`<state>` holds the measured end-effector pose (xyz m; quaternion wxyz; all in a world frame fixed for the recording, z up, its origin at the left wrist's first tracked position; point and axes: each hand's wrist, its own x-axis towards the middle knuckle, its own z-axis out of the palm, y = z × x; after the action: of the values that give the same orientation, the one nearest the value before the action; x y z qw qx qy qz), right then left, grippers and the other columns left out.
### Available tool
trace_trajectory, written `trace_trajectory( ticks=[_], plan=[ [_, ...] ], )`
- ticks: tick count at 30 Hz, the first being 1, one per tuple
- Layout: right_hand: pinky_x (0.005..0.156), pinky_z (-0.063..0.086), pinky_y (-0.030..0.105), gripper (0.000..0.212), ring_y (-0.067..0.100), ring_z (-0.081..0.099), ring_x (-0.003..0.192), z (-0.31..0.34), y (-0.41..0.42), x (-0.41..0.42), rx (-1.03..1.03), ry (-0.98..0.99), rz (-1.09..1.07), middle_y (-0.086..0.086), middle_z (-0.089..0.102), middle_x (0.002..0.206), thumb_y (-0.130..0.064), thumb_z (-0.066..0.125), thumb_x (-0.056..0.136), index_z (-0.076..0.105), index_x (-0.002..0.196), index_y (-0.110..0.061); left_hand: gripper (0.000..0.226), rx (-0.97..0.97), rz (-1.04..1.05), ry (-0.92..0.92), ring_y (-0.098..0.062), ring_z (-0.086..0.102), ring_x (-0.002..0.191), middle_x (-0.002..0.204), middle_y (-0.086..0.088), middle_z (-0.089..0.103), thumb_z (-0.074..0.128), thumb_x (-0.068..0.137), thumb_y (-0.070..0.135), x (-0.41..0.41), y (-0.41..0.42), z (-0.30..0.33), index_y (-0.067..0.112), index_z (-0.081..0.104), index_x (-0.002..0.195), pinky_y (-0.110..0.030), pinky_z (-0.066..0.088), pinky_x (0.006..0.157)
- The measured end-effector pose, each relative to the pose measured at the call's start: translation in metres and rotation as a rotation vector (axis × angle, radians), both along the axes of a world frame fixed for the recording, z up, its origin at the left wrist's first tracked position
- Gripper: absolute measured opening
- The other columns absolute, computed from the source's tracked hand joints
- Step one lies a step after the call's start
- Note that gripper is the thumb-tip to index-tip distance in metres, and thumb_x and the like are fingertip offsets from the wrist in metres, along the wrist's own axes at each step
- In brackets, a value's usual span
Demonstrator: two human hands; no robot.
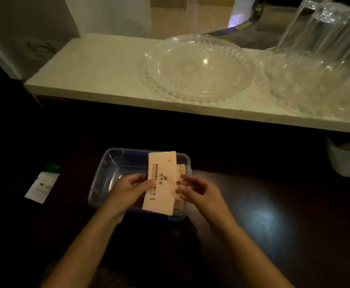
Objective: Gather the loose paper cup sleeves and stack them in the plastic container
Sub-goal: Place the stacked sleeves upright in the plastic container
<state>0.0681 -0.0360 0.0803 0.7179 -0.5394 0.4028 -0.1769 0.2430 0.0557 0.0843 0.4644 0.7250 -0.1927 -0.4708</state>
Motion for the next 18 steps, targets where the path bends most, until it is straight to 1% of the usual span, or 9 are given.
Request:
trace_trajectory(
  ticks=[1,2,4,5,7,8,10,14,18],
  plan=[
    [0.067,0.052,0.011,0.047,0.002,0.063,0.095,-0.001,-0.004,0.001,-0.161,0.063,-0.014,-0.011,0.063,0.107,-0.019,0.07,0.077,0.053,0.121,-0.019,0.01,0.021,0.014,-0.012,-0.015,0.068,0.083,0.087,0.002,0.072,0.064,0.079,0.019,0.012,-0.002,-0.005,0.026,0.062,0.087,-0.034,0.055,0.07],
    [0.071,0.051,0.012,0.052,0.001,0.059,0.1,-0.003,-0.008,0.002,-0.36,0.168,-0.005,-0.013,0.06,0.111,-0.022,0.072,0.076,0.05,0.124,-0.021,0.011,0.047,0.032,-0.018,-0.015,0.067,0.084,0.088,0.002,0.07,0.064,0.079,0.019,0.024,-0.003,-0.011,0.027,0.061,0.085,-0.036,0.054,0.073],
    [0.091,0.044,0.022,0.057,0.007,0.05,0.113,-0.012,-0.014,0.006,-0.787,0.394,0.075,-0.008,0.055,0.123,-0.028,0.071,0.077,0.046,0.128,-0.023,0.011,0.106,0.054,0.001,-0.017,0.065,0.087,0.089,0.001,0.068,0.063,0.079,0.018,0.041,-0.007,-0.023,0.027,0.059,0.083,-0.039,0.053,0.076],
    [0.099,0.037,0.03,0.058,0.013,0.047,0.119,-0.018,-0.014,0.01,-0.952,0.46,0.125,-0.002,0.054,0.13,-0.03,0.069,0.078,0.044,0.13,-0.021,0.01,0.133,0.056,0.026,-0.018,0.065,0.087,0.09,-0.001,0.068,0.063,0.08,0.018,0.046,-0.01,-0.03,0.026,0.059,0.084,-0.039,0.054,0.074],
    [0.109,0.017,0.036,0.058,0.02,0.04,0.128,-0.031,-0.012,0.02,-1.146,0.539,0.246,0.006,0.05,0.137,-0.03,0.065,0.08,0.041,0.132,-0.018,0.008,0.183,0.054,0.068,-0.017,0.065,0.085,0.09,-0.002,0.068,0.062,0.08,0.017,0.052,-0.014,-0.042,0.023,0.06,0.084,-0.033,0.052,0.065],
    [0.11,0.008,0.037,0.057,0.021,0.036,0.132,-0.038,-0.011,0.025,-1.202,0.581,0.313,0.007,0.048,0.139,-0.031,0.063,0.082,0.039,0.133,-0.017,0.007,0.208,0.047,0.071,-0.015,0.064,0.083,0.088,-0.001,0.068,0.062,0.08,0.018,0.054,-0.016,-0.047,0.023,0.06,0.084,-0.029,0.05,0.061],
    [0.11,0.0,0.04,0.057,0.021,0.029,0.136,-0.05,-0.011,0.033,-1.265,0.654,0.423,0.007,0.042,0.144,-0.033,0.056,0.086,0.035,0.135,-0.016,0.004,0.267,0.017,0.042,-0.011,0.062,0.078,0.083,0.002,0.067,0.062,0.08,0.02,0.055,-0.019,-0.056,0.022,0.059,0.083,-0.026,0.045,0.057],
    [0.111,0.0,0.043,0.059,0.023,0.027,0.137,-0.062,-0.016,0.04,-1.291,0.731,0.497,0.009,0.038,0.146,-0.036,0.055,0.086,0.033,0.135,-0.013,0.003,0.354,-0.061,0.004,-0.01,0.059,0.076,0.081,0.003,0.066,0.062,0.081,0.021,0.054,-0.02,-0.066,0.019,0.061,0.083,-0.026,0.041,0.057],
    [0.109,-0.003,0.045,0.057,0.025,0.029,0.136,-0.068,-0.017,0.045,-1.321,0.778,0.56,0.011,0.039,0.145,-0.034,0.055,0.086,0.035,0.134,-0.011,0.003,0.37,-0.071,0.046,-0.008,0.06,0.074,0.082,0.003,0.066,0.061,0.082,0.02,0.052,-0.026,-0.067,0.018,0.06,0.084,-0.024,0.042,0.055]
  ],
)
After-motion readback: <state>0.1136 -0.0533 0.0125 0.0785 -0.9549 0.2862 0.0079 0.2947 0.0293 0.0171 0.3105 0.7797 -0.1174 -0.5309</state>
